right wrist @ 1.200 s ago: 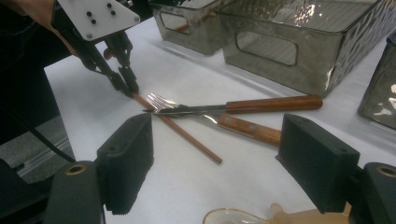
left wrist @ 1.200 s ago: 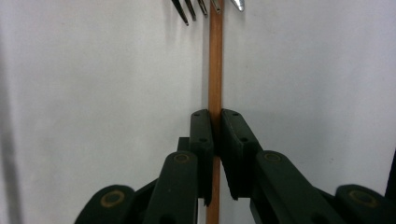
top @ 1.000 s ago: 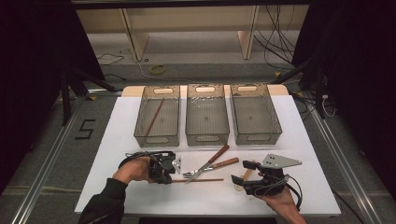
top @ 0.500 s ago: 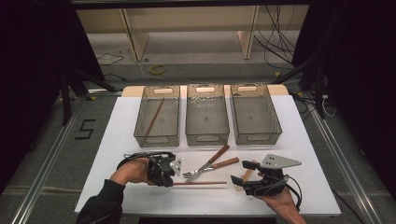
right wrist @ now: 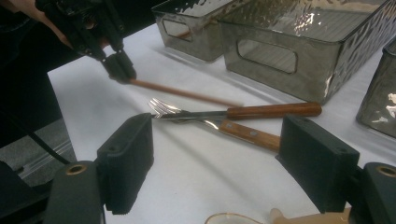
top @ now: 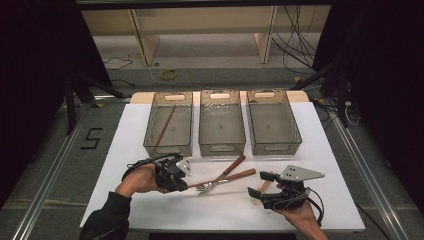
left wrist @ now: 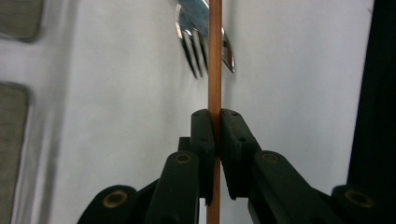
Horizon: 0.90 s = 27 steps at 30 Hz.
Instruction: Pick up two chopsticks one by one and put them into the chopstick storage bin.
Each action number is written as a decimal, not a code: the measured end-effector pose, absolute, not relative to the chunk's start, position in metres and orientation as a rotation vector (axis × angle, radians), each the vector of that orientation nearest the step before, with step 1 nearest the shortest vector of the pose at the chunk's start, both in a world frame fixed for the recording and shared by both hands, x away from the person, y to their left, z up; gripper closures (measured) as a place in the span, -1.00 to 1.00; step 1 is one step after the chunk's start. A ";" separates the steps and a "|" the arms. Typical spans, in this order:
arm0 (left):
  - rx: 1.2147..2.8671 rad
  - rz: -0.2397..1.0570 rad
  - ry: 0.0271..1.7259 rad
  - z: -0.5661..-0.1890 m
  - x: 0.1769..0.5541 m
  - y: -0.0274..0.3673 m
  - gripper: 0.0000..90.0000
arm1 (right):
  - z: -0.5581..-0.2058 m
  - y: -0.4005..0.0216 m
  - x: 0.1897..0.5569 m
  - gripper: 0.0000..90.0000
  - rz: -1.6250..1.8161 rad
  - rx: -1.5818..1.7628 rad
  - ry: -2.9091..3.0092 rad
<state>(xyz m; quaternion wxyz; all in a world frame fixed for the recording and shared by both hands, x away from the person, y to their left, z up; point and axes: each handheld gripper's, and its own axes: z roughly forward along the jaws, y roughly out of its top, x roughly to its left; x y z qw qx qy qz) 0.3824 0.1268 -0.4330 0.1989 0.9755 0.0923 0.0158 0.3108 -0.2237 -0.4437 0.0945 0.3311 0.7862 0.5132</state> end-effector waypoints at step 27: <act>2.439 0.162 0.659 -0.412 0.401 0.152 0.85 | -0.445 -0.223 0.311 -0.39 1.512 0.986 2.338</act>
